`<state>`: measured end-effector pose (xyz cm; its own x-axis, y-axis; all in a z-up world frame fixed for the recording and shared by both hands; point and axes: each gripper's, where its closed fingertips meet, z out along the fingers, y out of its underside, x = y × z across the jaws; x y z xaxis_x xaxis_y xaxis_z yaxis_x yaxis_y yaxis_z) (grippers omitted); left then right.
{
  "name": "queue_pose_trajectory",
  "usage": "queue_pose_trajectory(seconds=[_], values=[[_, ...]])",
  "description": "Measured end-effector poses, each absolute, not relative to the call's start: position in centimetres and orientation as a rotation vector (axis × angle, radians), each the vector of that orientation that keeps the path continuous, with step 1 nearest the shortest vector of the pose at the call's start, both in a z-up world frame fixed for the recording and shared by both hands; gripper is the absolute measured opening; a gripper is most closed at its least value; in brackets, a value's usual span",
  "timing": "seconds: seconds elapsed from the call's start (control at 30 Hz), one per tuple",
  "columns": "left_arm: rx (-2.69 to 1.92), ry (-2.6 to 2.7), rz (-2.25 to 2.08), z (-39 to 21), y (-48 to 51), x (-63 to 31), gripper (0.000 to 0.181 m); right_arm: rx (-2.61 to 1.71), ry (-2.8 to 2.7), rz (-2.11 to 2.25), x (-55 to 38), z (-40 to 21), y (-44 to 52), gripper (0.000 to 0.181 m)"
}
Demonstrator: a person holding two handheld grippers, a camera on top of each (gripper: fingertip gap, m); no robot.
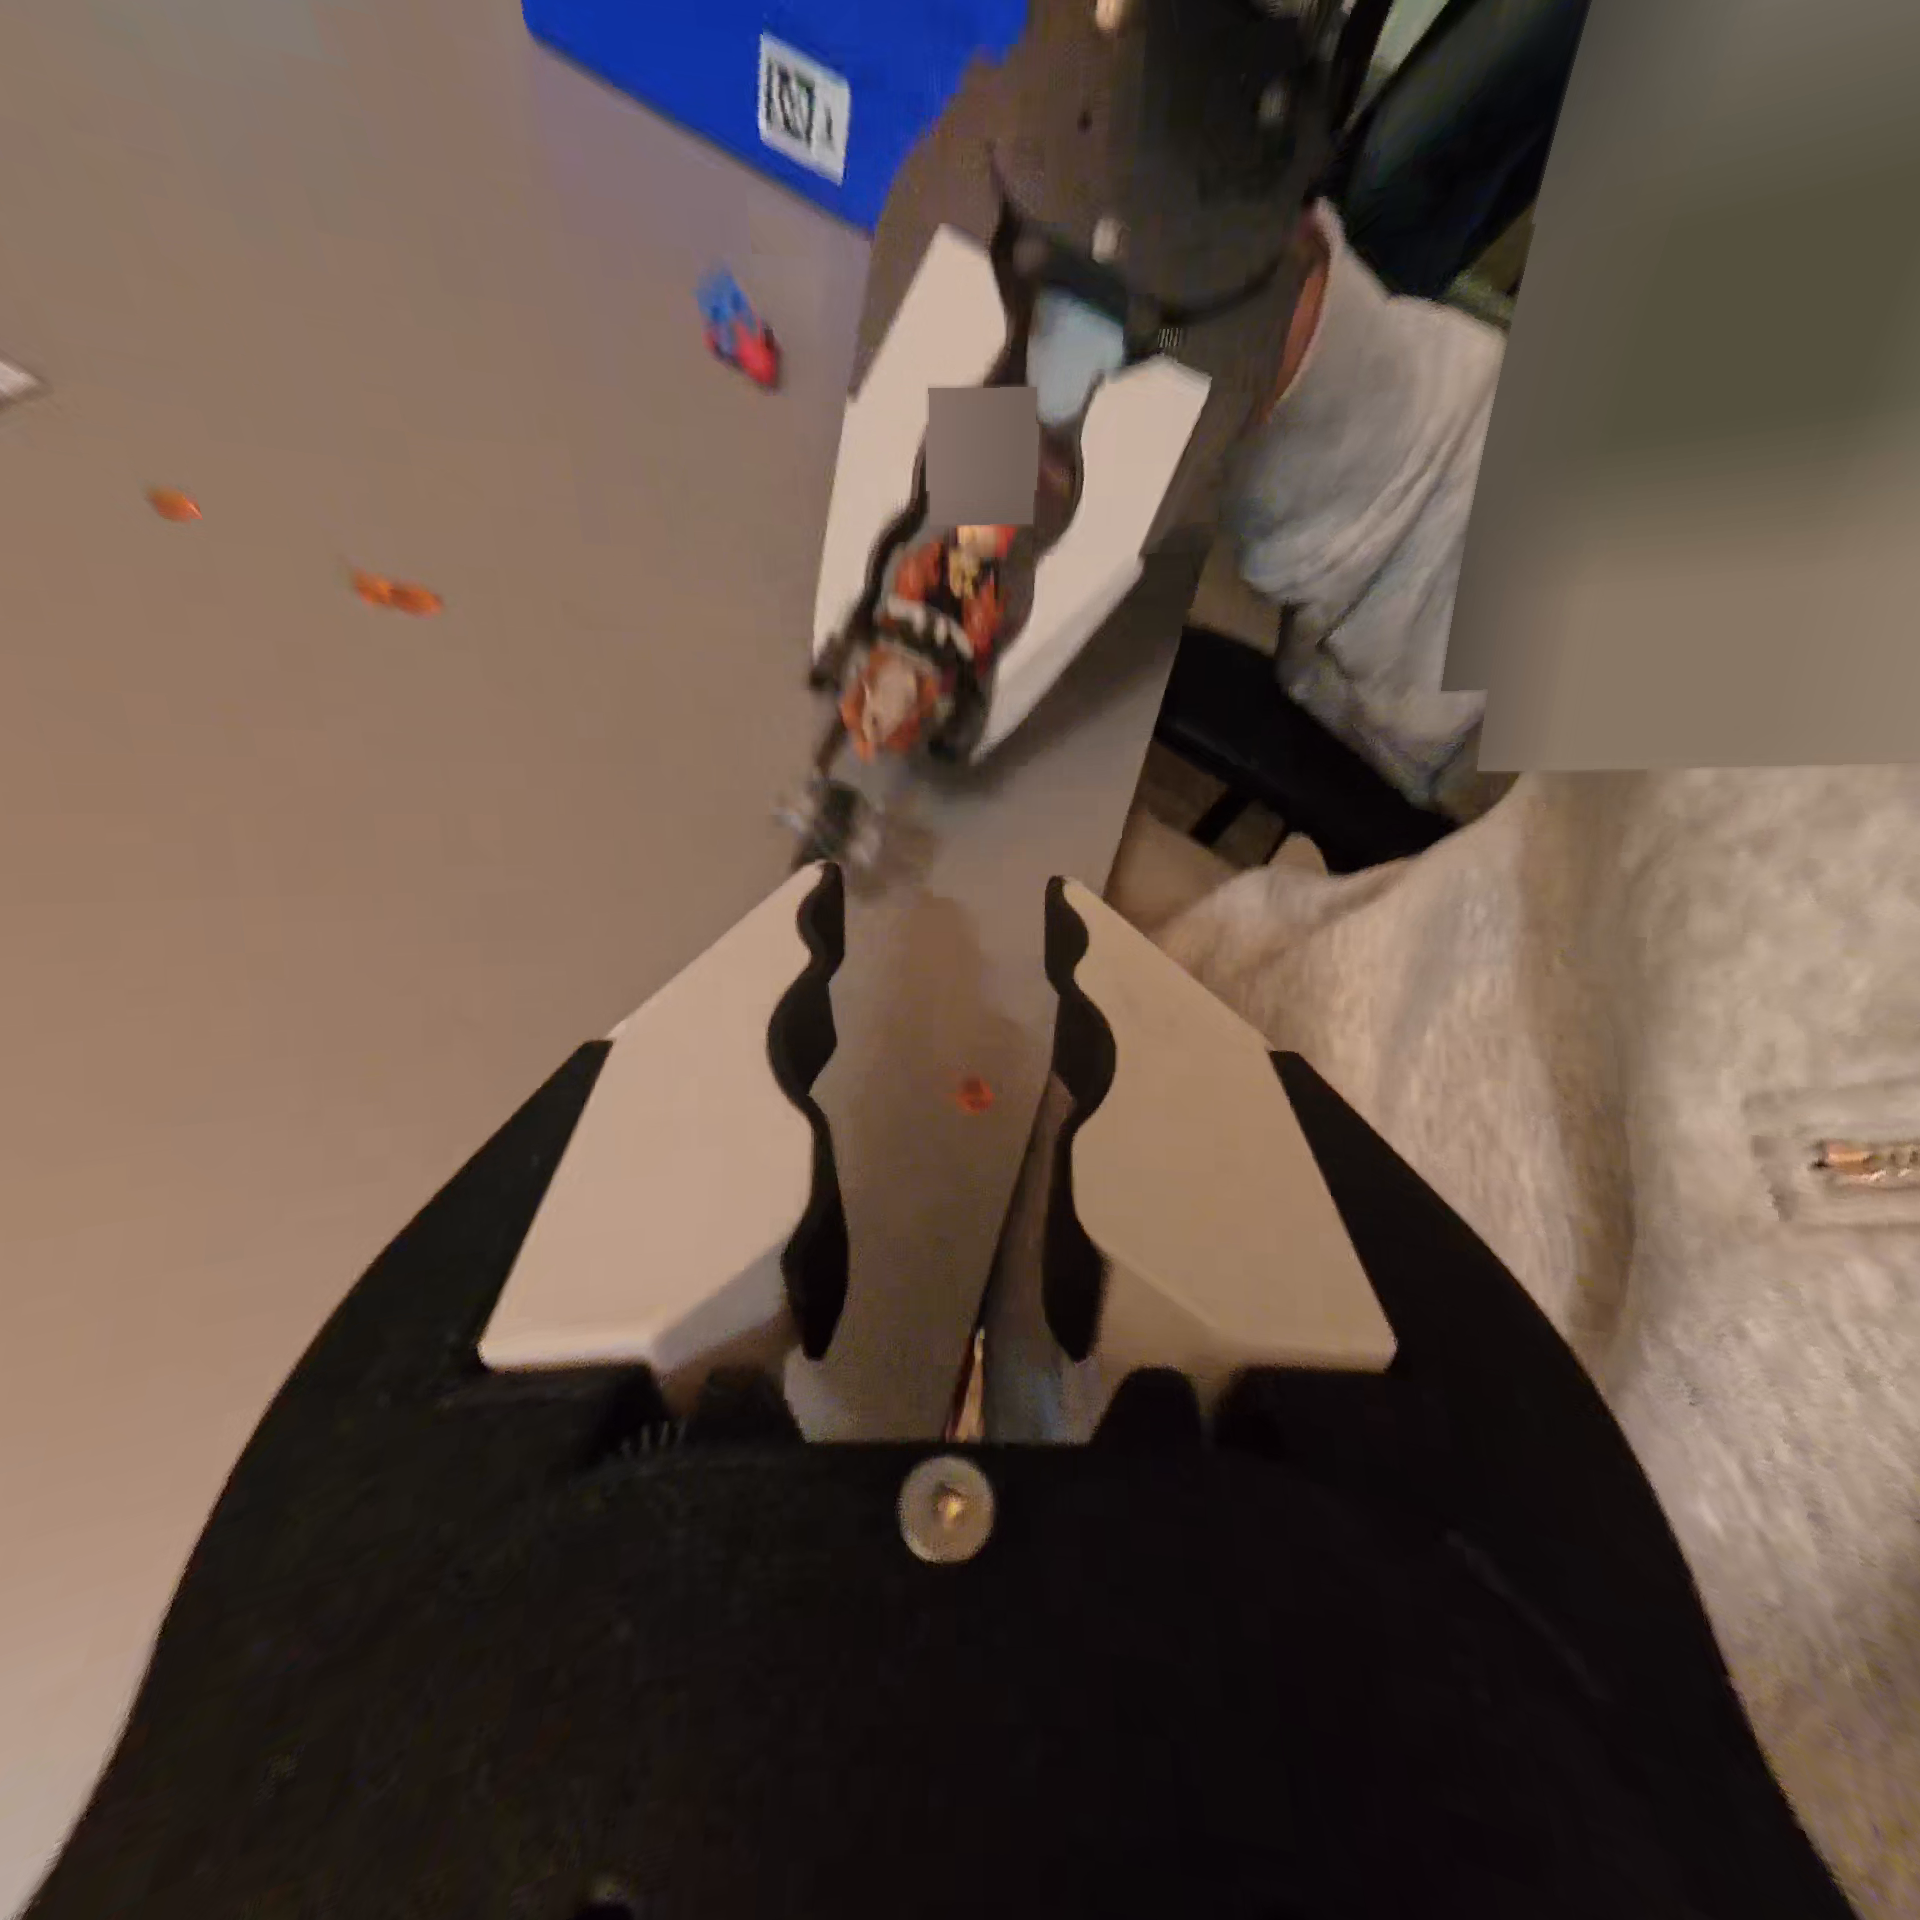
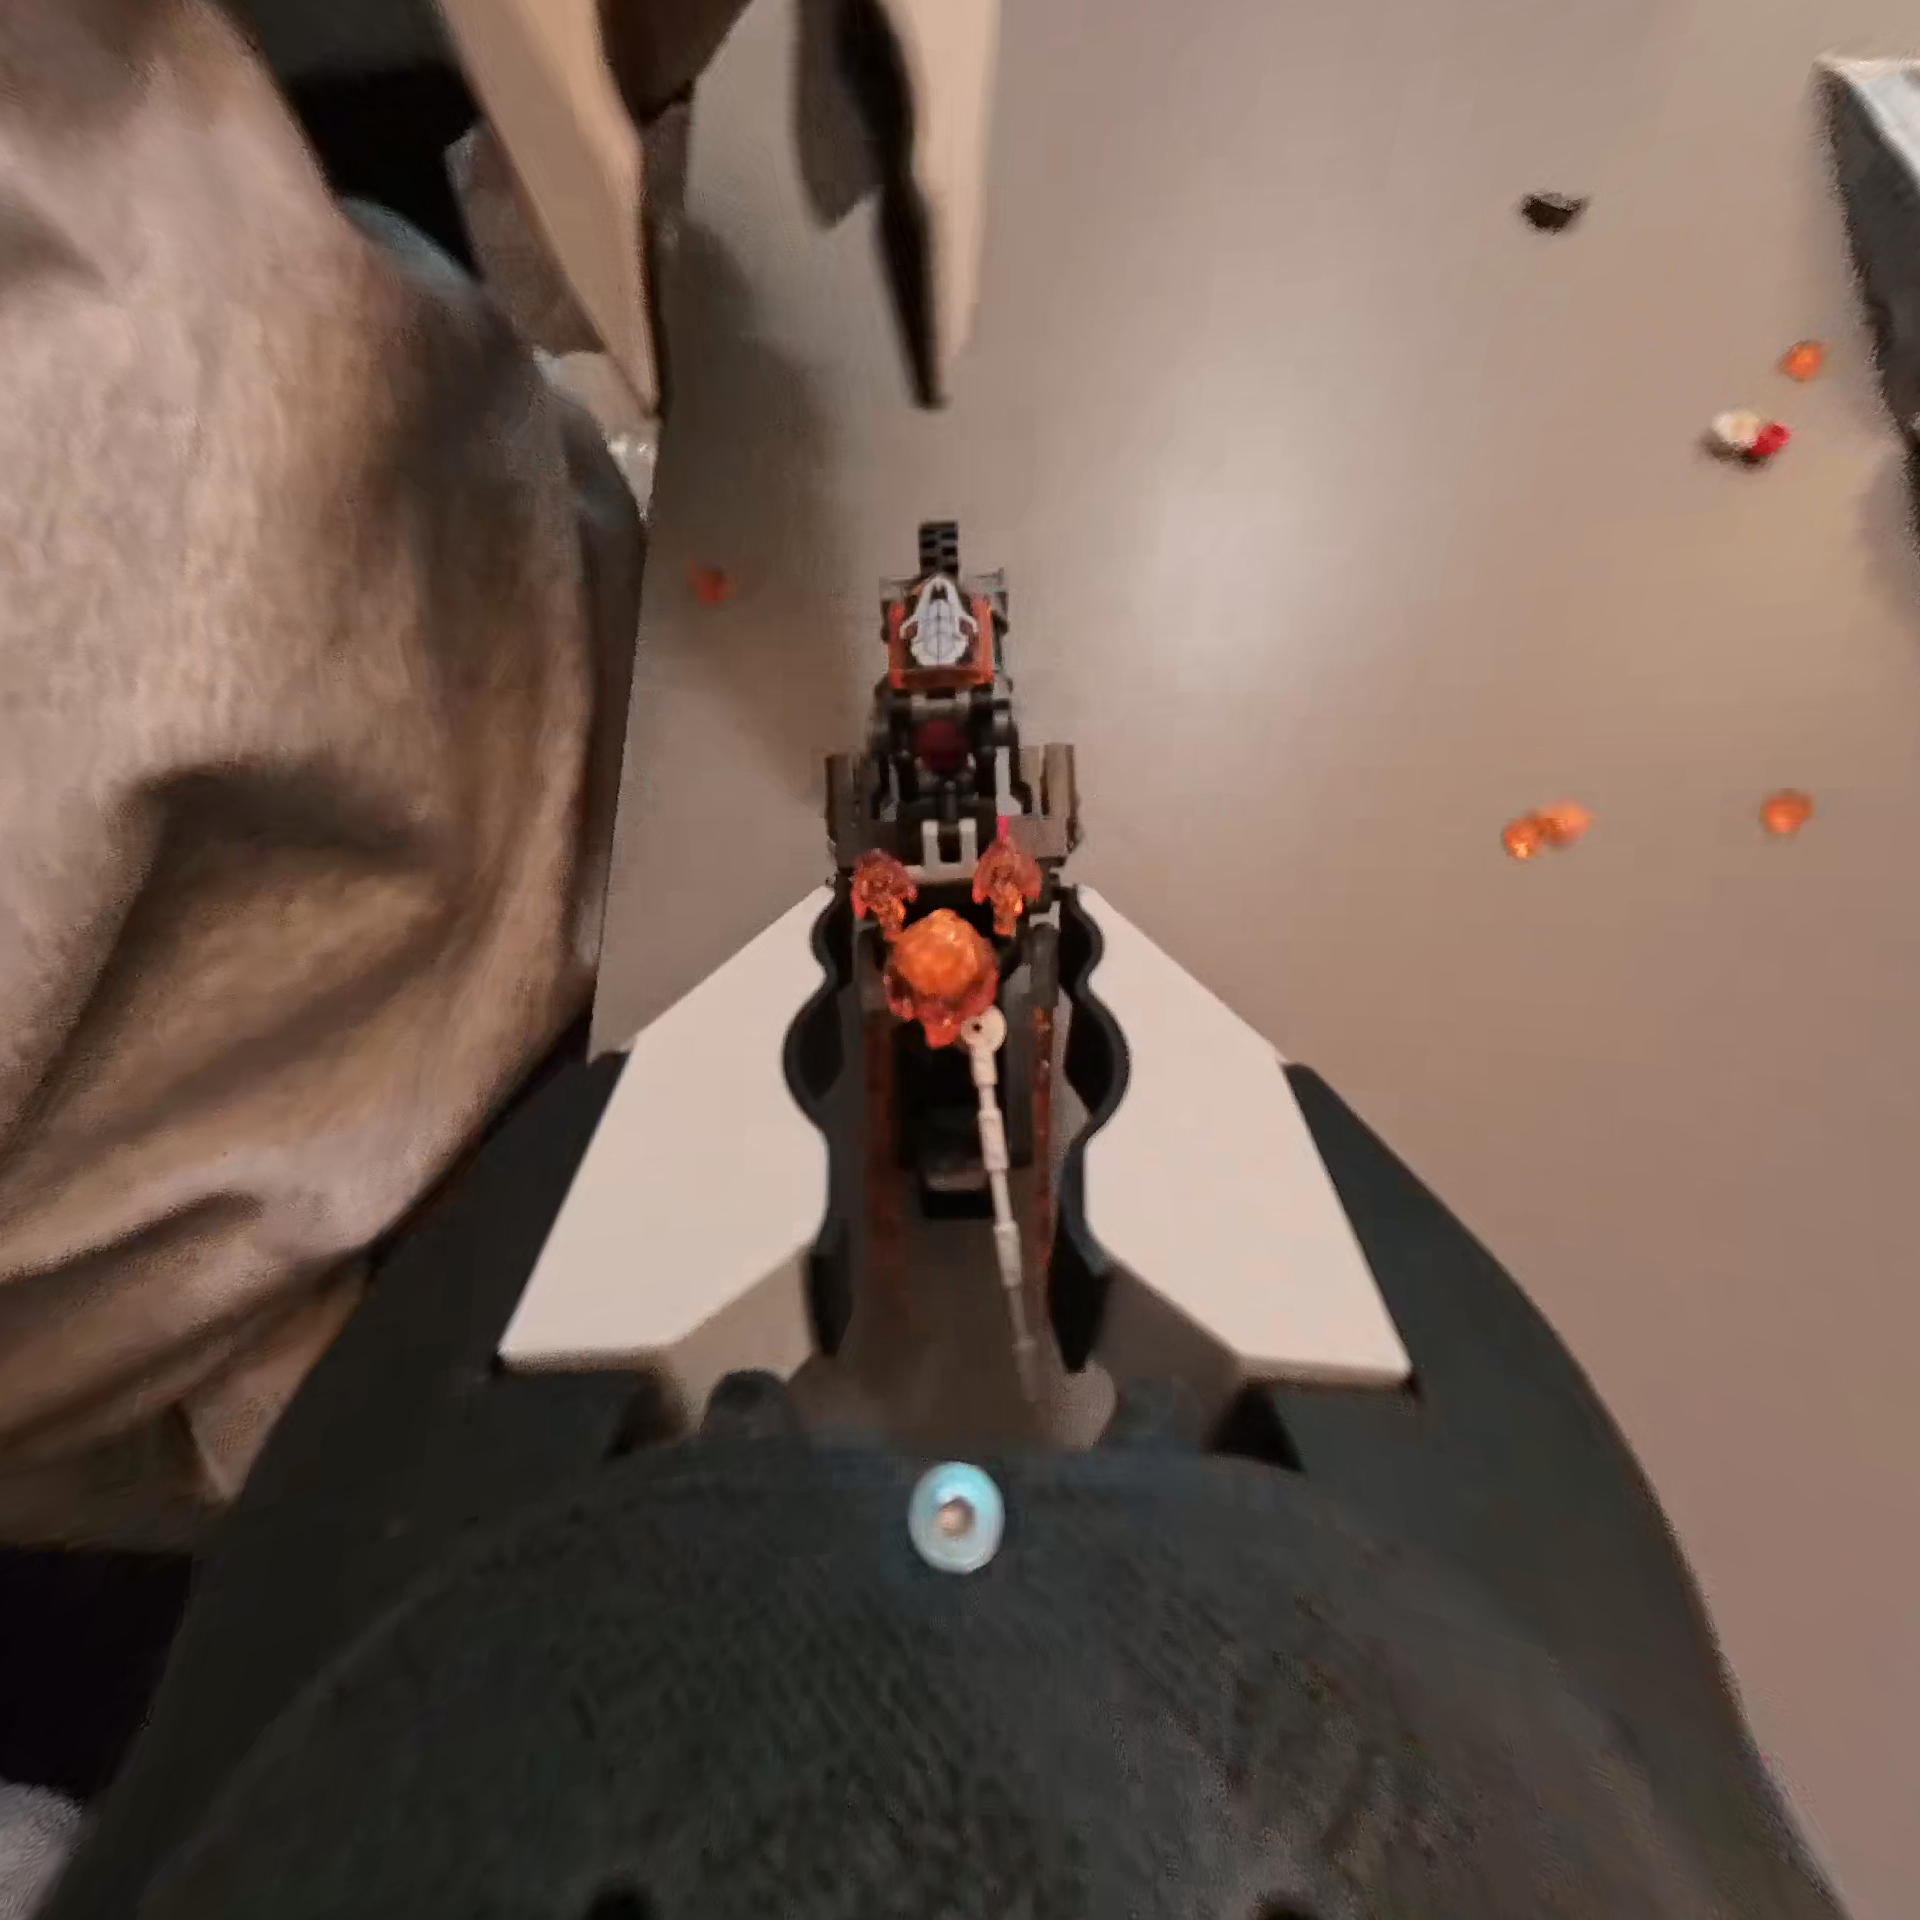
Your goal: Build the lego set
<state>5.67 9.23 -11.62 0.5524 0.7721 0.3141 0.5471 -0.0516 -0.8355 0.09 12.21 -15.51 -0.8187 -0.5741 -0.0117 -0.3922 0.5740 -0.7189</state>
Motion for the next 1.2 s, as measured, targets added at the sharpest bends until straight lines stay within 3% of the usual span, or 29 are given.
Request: queue_pose_trajectory(seconds=[0.23, 0.43, 0.6, 0.9, 1.2], values=[[-1.373, -1.196, -0.207, -9.0, 7.9, 2.4, 0.051, -1.325, 2.444, -0.985, 2.1, -13.1, 9.7, 0.038], [-1.163, -1.14, -0.692, -8.6, 8.5, 3.5, 0.05, -1.58, 2.354, -1.109, 3.6, -10.2, 8.5, 0.038], [-1.119, -1.08, -0.895, -8.4, 9.3, 4.4, 0.036, -1.704, 2.347, -1.03, 4.1, -10.7, 8.9, 0.038], [-1.143, -1.101, -0.832, -8.9, 8.8, 3.7, 0.007, -1.746, 2.422, -0.997, 3.4, -10.8, 9.0, 0.037], [-1.117, -1.148, -0.718, -9.1, 7.8, 2.5, 0.006, -1.654, 2.495, -1.09, 2.3, -10.8, 7.8, 0.042]])
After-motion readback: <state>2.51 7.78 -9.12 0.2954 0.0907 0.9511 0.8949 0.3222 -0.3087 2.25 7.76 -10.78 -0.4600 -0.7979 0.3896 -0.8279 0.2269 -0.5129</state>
